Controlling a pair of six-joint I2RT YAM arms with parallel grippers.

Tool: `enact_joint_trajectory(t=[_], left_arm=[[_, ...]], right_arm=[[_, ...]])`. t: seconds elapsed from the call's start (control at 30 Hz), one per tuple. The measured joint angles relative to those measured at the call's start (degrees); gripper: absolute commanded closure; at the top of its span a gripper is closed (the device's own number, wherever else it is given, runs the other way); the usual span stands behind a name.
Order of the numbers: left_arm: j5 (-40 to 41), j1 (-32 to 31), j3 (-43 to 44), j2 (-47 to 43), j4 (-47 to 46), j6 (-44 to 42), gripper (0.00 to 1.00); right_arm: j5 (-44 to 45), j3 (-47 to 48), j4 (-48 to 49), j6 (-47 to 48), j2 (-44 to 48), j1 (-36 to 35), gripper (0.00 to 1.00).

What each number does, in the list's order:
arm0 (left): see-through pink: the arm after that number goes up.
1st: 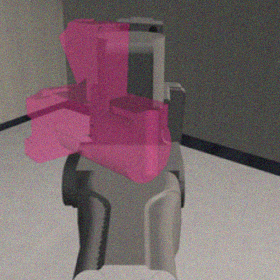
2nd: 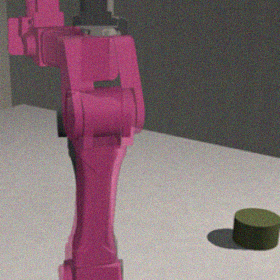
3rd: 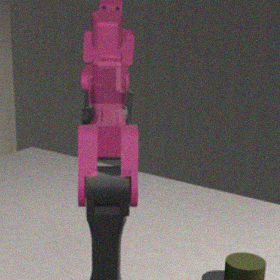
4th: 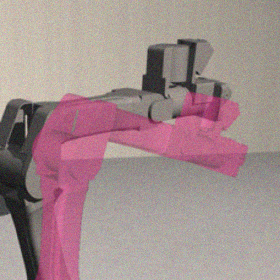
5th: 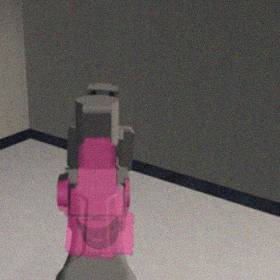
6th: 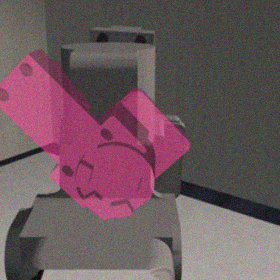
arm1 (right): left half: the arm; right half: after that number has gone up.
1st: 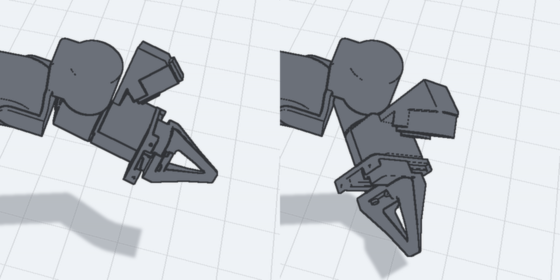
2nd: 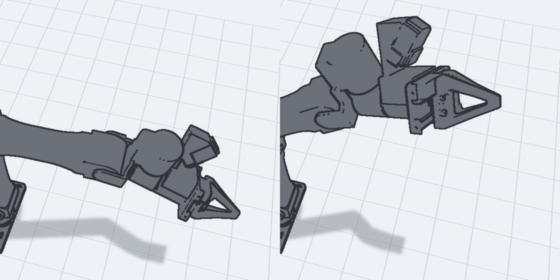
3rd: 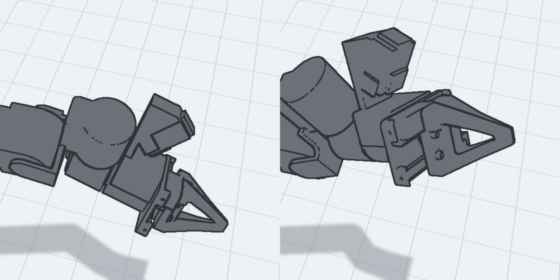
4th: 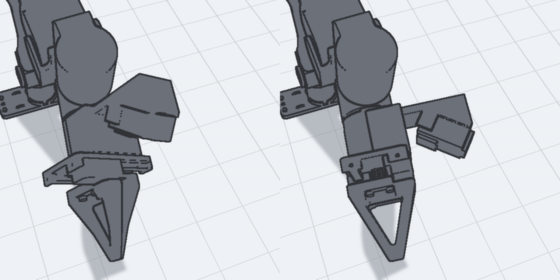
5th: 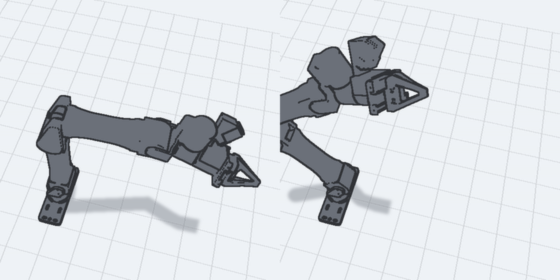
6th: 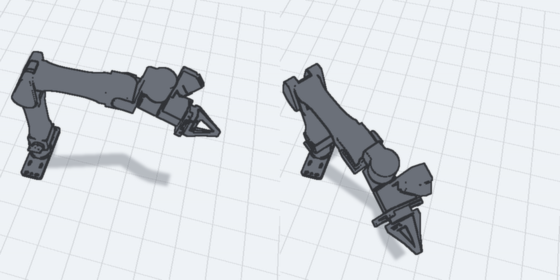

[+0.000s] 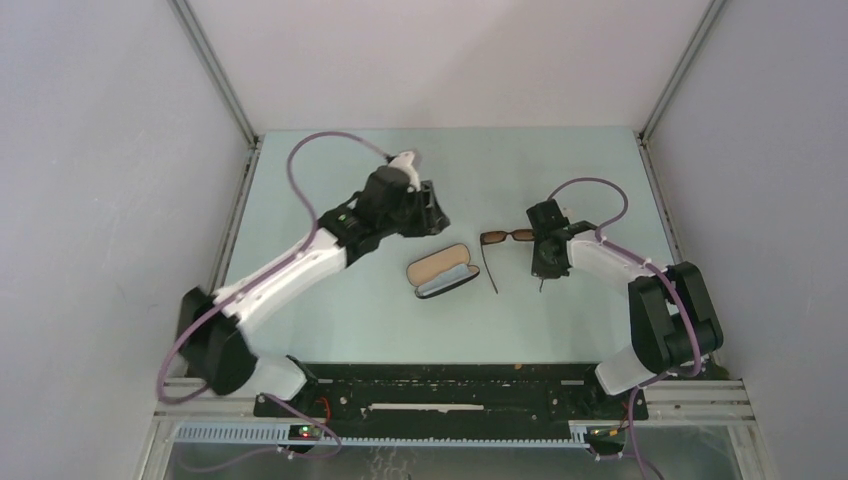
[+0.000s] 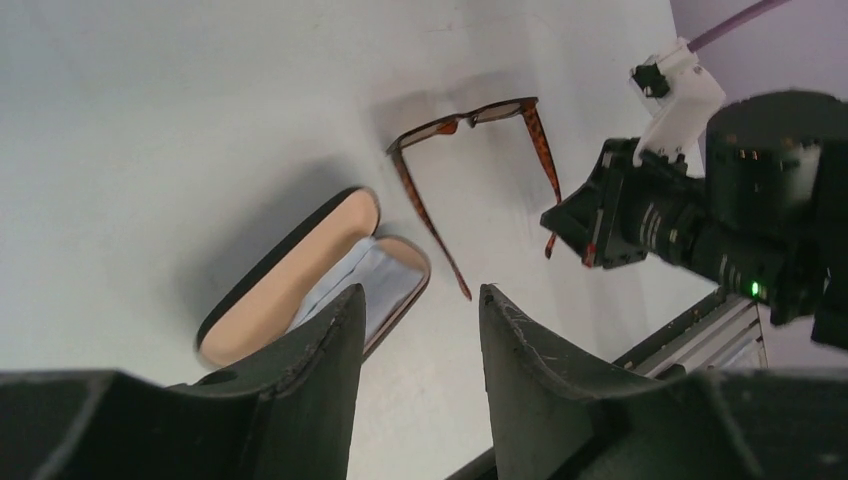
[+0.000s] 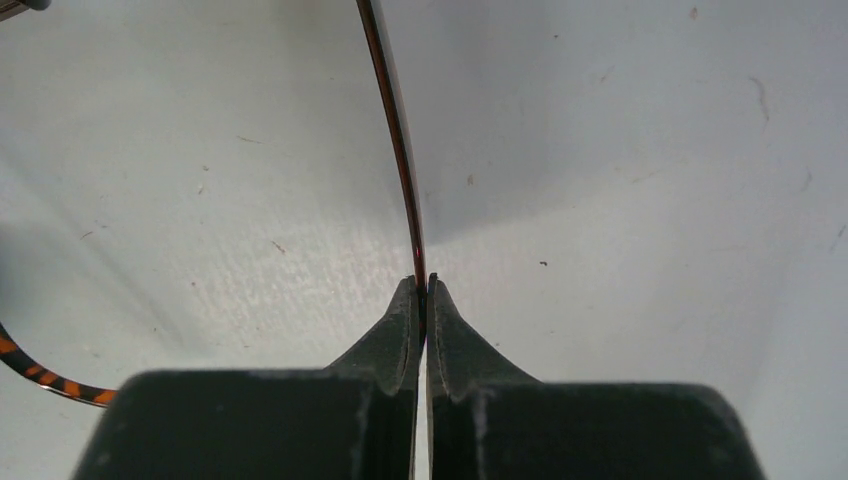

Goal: Organize the sunglasses
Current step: Fold the sunglasses at the center of the board.

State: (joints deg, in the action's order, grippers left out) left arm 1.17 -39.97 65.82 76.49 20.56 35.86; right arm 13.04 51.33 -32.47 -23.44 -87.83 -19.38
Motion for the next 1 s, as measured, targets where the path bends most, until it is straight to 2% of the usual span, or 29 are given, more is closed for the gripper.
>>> enact_joint_trajectory(t=[0.27, 0.33, 0.5, 0.73, 1.0], left_arm=[[-7.9, 0.0, 22.2, 27.5, 0.5, -2.3, 0.5], [-9.1, 0.0, 25.4, 31.7, 0.9, -2.1, 0.5], [-9.0, 0.0, 32.3, 39.7, 4.0, -0.3, 0.54], [-6.8, 0.0, 43.4, 48.8, 8.1, 0.8, 0.56], [-4.2, 0.0, 44.9, 52.6, 12.5, 1.6, 0.56]], right_arm=[[1.8, -0.4, 1.3, 0.4, 0.0, 1.5, 0.61], [1.1, -0.4, 2.0, 0.4, 0.0, 2.6, 0.56], [-3.2, -1.8, 3.9, -0.1, 1.6, 5.7, 0.58], [-10.7, -4.3, 7.0, -1.4, 5.0, 13.2, 0.66], [-14.6, -6.5, 9.7, -2.5, 4.9, 14.0, 0.75]])
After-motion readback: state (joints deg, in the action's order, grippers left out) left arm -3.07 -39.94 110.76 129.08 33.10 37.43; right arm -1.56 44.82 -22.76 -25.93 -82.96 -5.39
